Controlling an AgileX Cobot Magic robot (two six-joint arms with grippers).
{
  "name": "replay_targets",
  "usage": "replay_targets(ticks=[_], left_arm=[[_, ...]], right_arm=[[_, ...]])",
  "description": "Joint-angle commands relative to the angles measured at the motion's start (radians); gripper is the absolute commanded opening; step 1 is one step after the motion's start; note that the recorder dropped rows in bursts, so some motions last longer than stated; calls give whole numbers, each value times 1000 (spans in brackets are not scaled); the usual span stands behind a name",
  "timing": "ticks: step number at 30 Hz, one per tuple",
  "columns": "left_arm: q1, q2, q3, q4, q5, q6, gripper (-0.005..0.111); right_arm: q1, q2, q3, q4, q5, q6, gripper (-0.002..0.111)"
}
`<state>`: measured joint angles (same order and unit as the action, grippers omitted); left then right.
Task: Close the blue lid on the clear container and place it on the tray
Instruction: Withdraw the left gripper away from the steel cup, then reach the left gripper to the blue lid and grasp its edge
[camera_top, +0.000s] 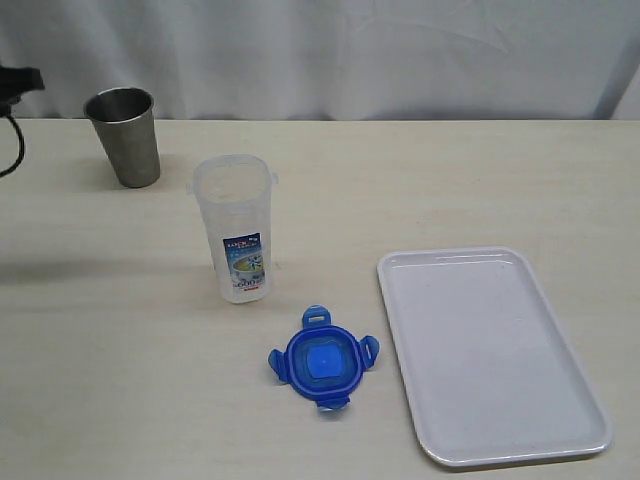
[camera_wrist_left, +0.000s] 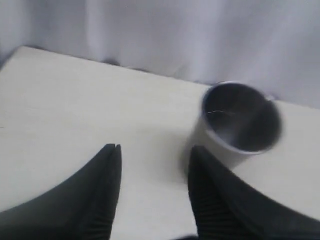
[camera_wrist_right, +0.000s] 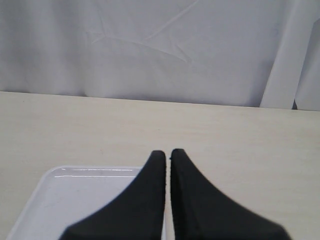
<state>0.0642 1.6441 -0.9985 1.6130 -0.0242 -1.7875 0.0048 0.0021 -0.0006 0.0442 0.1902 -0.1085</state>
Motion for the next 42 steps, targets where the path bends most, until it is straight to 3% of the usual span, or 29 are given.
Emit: replay_targets(ticks=[1, 2, 5, 7, 9, 13, 14, 15, 16, 19, 20, 24, 26, 31, 35, 42], left_arm=[[77, 5, -83, 59, -367, -213, 47], [90, 7, -106, 131, -414, -276, 47], [147, 12, -165, 131, -555, -304, 47], [169, 12, -167, 131, -527, -290, 47], [169, 13, -156, 131, -451, -144, 47], [118, 16, -82, 131, -46, 19, 45], [96, 21, -65, 131, 87, 103, 45], [46, 35, -46, 89, 352, 360, 45], [17, 52, -62, -18, 513, 532, 45], [1, 137, -185, -397, 772, 1023, 45], [25, 179, -272, -783, 832, 1248, 45], [84, 222, -342, -1519, 864, 1738, 47], [89, 222, -315, -1685, 867, 1817, 49], [-32, 177, -42, -1790, 675, 1863, 49], [-131, 167, 46, -1813, 672, 1870, 49], [-385, 47, 283, -1929, 470, 1862, 49]], right_arm=[[-2, -2, 1, -8, -6, -3, 4], [-2, -2, 1, -8, -6, -3, 4], [-2, -2, 1, -8, -6, -3, 4], [-2, -2, 1, -8, -6, -3, 4], [-2, -2, 1, -8, -6, -3, 4], [-2, -2, 1, -8, -6, -3, 4], [-2, -2, 1, -8, -6, -3, 4], [-2, -2, 1, -8, -6, -3, 4], [-2, -2, 1, -8, -6, -3, 4], [-2, -2, 1, -8, -6, -3, 4], [-2, -2, 1, -8, -6, -3, 4], [-2, -2, 1, -8, -6, -3, 4], [-2, -2, 1, -8, -6, -3, 4], [-2, -2, 1, -8, -6, -3, 4], [-2, -2, 1, -8, -6, -3, 4], [-2, -2, 1, -8, -6, -3, 4]])
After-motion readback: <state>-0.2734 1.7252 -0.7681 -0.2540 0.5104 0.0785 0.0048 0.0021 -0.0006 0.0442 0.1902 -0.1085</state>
